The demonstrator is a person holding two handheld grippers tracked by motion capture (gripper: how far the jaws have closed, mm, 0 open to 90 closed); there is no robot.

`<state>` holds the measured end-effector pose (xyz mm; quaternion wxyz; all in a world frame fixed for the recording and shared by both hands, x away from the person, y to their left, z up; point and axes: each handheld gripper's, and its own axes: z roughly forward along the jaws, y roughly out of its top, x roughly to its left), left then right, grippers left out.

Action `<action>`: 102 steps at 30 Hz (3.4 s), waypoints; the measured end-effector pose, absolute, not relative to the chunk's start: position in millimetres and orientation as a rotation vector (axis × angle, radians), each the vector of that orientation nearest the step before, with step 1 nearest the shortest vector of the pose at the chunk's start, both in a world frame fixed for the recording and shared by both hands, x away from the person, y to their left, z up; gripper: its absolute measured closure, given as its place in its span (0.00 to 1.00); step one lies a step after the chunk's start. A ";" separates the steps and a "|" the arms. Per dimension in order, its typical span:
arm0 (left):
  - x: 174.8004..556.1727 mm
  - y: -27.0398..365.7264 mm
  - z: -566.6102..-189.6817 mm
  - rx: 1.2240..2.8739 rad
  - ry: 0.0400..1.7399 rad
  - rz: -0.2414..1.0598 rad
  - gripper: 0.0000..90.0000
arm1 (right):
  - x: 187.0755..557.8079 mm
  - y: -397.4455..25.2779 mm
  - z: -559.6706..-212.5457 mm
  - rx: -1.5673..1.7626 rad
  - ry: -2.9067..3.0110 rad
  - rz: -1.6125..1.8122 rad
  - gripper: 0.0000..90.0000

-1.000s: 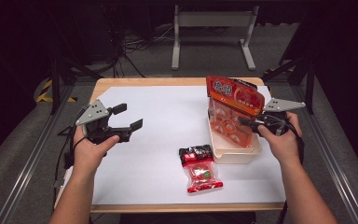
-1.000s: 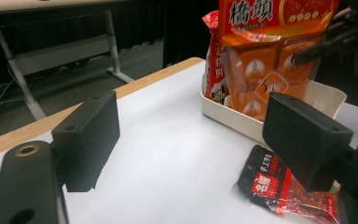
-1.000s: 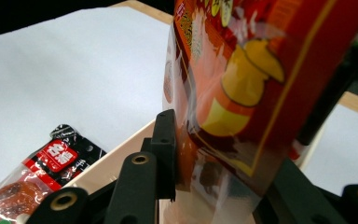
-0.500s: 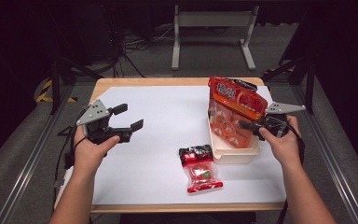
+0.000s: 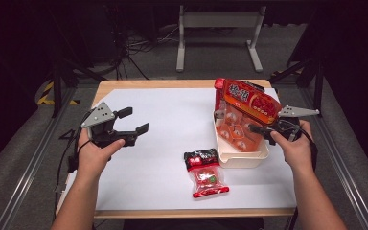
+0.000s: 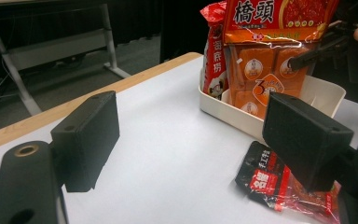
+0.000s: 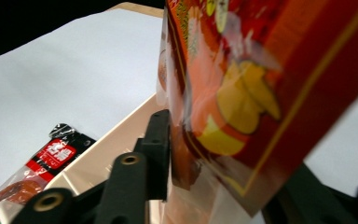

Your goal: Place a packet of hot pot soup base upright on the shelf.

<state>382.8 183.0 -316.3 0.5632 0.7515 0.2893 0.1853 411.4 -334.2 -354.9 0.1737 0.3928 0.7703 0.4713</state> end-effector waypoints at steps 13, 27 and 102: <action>386.4 178.9 -318.8 1.788 0.681 0.421 0.21 | 393.6 -342.0 -346.6 1.064 2.106 1.298 0.30; 390.3 166.9 -326.9 1.836 0.679 0.387 0.21 | 358.6 -354.0 -332.8 1.018 2.074 1.274 0.26; 419.0 48.6 -439.9 2.144 0.696 -0.059 0.33 | 342.2 -345.0 -332.0 0.907 2.145 1.220 0.24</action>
